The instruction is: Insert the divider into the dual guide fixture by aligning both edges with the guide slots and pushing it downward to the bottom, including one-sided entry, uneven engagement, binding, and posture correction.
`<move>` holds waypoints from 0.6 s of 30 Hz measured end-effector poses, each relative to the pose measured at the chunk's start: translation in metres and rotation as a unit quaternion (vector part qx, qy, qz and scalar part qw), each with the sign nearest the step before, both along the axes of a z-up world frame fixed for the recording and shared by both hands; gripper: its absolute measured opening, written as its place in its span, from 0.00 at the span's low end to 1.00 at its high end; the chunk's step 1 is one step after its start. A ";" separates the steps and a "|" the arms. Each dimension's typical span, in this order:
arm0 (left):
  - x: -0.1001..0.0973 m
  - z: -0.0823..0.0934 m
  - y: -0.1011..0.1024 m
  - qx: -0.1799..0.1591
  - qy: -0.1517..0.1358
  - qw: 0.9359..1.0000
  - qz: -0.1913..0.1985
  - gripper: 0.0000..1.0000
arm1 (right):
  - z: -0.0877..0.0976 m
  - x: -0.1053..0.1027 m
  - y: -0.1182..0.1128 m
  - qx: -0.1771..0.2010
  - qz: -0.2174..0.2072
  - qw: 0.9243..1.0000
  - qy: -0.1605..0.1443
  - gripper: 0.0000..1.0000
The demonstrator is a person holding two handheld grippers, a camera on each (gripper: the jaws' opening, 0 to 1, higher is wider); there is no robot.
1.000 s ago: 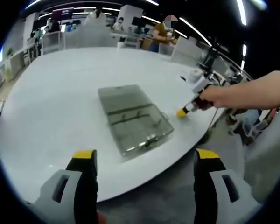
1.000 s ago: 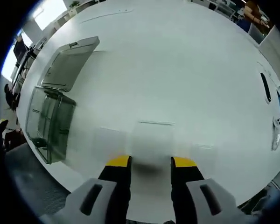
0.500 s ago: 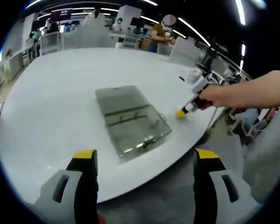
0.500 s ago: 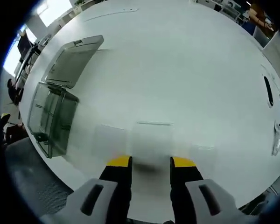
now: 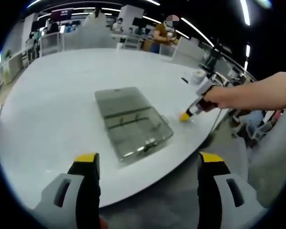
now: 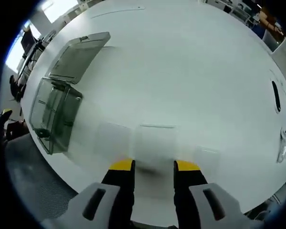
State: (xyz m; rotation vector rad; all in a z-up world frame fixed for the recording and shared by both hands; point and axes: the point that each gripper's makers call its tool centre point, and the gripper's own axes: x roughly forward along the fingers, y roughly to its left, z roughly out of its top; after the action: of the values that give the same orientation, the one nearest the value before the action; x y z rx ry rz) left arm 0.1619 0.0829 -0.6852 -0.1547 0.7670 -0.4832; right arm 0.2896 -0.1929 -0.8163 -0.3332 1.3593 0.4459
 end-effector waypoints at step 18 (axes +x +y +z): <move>0.005 -0.002 -0.013 -0.007 0.000 1.000 -0.015 0.82 | 0.028 -0.006 0.014 0.033 0.045 0.998 -0.028 0.27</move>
State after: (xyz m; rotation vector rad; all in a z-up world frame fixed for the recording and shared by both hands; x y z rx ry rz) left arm 0.1665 0.0695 -0.6868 -0.1567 0.7677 -0.5169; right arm 0.2839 -0.1792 -0.7883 -0.3505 1.2761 0.5520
